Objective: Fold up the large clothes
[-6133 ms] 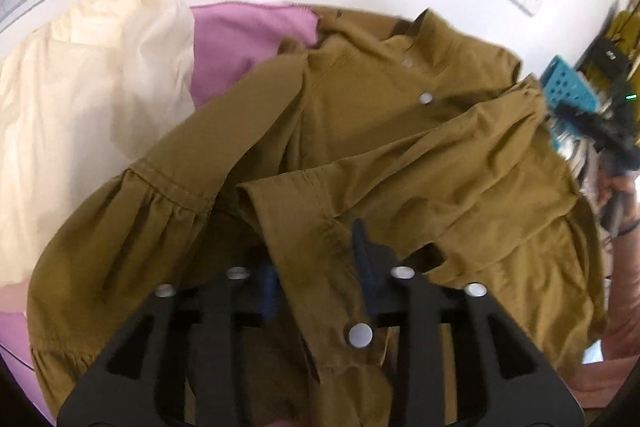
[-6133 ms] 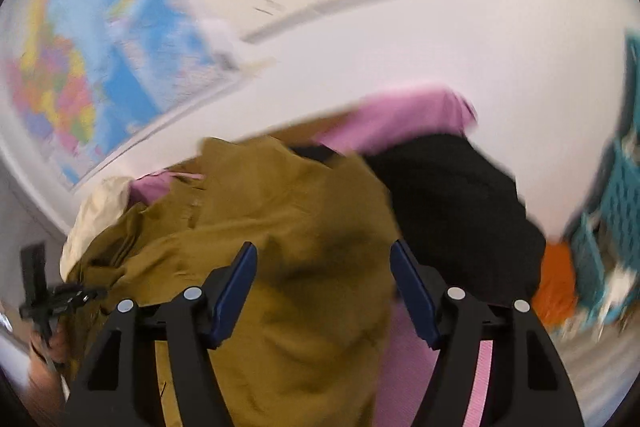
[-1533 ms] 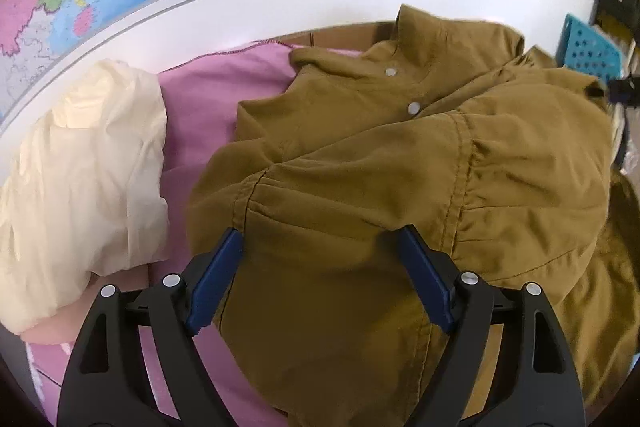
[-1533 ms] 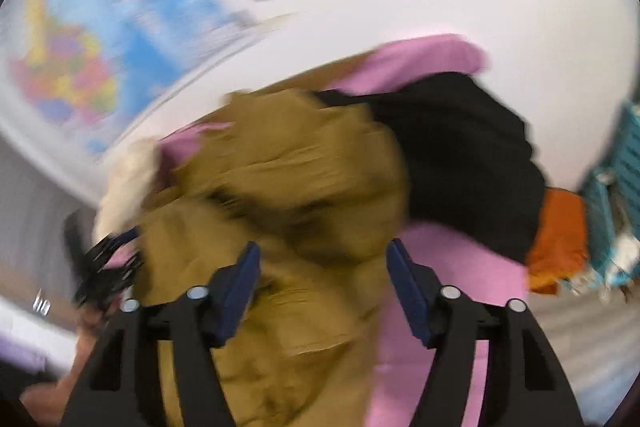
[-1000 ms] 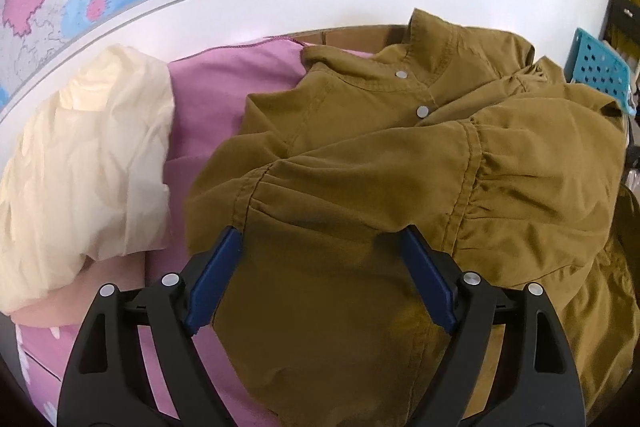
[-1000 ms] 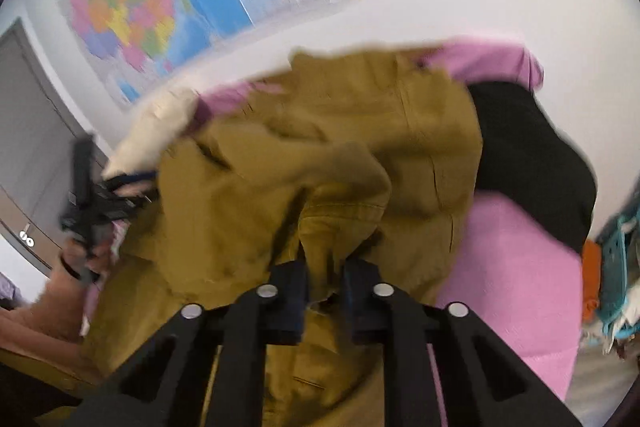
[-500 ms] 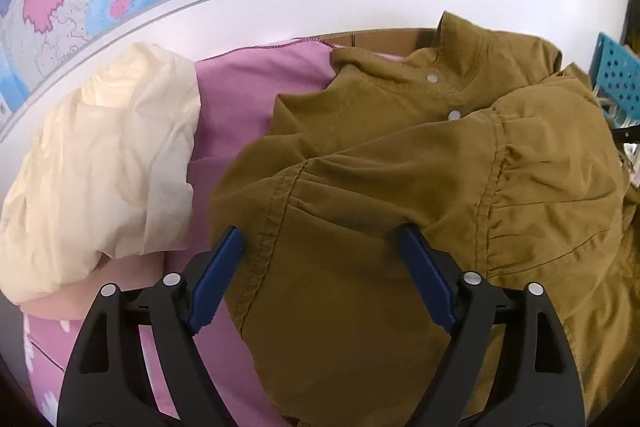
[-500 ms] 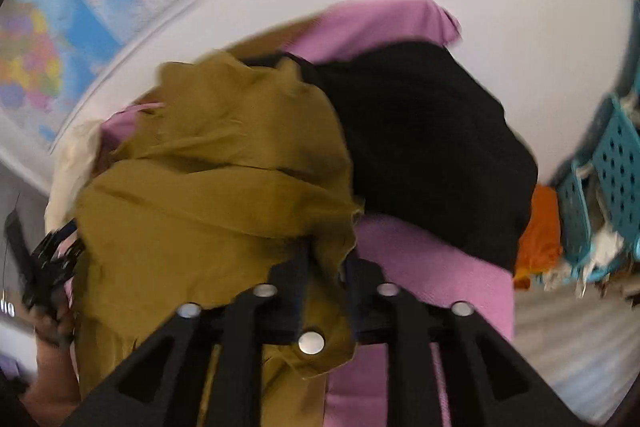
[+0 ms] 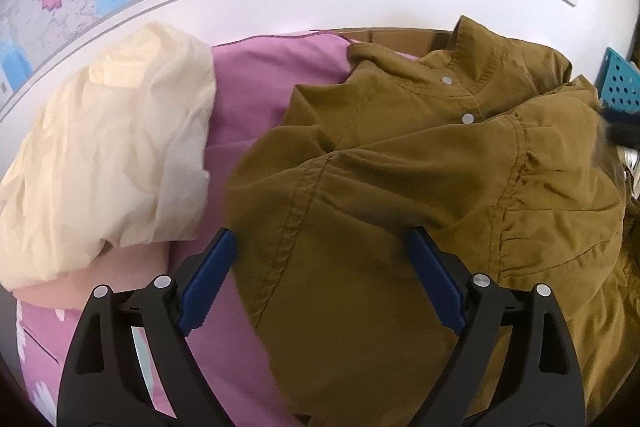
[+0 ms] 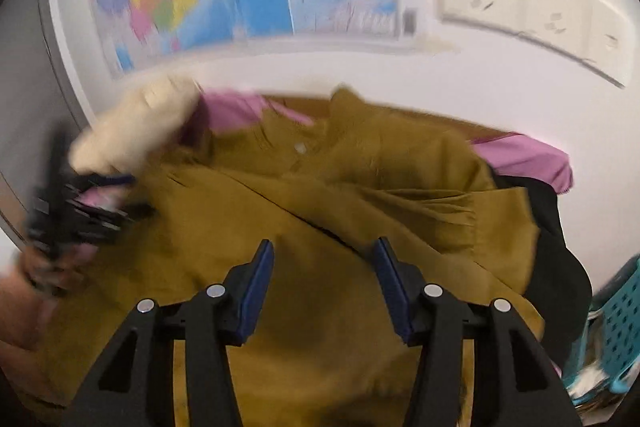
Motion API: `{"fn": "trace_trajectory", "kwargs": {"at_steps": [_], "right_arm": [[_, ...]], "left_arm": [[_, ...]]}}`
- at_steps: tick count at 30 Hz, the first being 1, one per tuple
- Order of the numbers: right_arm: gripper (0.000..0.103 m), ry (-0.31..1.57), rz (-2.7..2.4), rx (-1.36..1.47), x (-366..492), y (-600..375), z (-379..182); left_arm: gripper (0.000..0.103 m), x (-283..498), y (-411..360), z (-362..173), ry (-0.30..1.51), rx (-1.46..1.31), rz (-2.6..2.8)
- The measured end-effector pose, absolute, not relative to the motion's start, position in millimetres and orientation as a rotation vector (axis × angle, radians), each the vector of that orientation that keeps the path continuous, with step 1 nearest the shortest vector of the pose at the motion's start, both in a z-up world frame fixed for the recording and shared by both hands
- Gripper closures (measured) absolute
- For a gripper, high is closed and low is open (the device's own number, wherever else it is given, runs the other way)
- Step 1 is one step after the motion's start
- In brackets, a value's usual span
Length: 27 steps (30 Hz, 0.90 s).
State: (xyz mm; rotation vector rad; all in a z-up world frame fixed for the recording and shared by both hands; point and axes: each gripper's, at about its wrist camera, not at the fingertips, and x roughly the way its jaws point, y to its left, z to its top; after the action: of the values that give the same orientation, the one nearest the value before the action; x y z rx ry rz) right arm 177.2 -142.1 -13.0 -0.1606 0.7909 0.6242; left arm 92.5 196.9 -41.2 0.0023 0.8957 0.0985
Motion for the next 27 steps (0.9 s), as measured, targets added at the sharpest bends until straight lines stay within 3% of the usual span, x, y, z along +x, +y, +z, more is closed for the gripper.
{"fn": "trace_trajectory", "kwargs": {"at_steps": [6, 17, 22, 27], "right_arm": [[0.051, 0.967, 0.576, -0.130, 218, -128, -68], [0.042, 0.814, 0.916, -0.078, 173, -73, 28], [0.043, 0.997, 0.987, -0.055, 229, 16, 12], [0.042, 1.281, 0.997, -0.054, 271, 85, -46]], "left_arm": [[0.016, 81, 214, -32, 0.875, -0.038, 0.114], [0.012, 60, 221, -46, 0.926, -0.054, 0.039], [0.013, 52, 209, -56, 0.921, -0.060, -0.028], [0.015, 45, 204, -64, 0.915, -0.056, -0.080]]}}
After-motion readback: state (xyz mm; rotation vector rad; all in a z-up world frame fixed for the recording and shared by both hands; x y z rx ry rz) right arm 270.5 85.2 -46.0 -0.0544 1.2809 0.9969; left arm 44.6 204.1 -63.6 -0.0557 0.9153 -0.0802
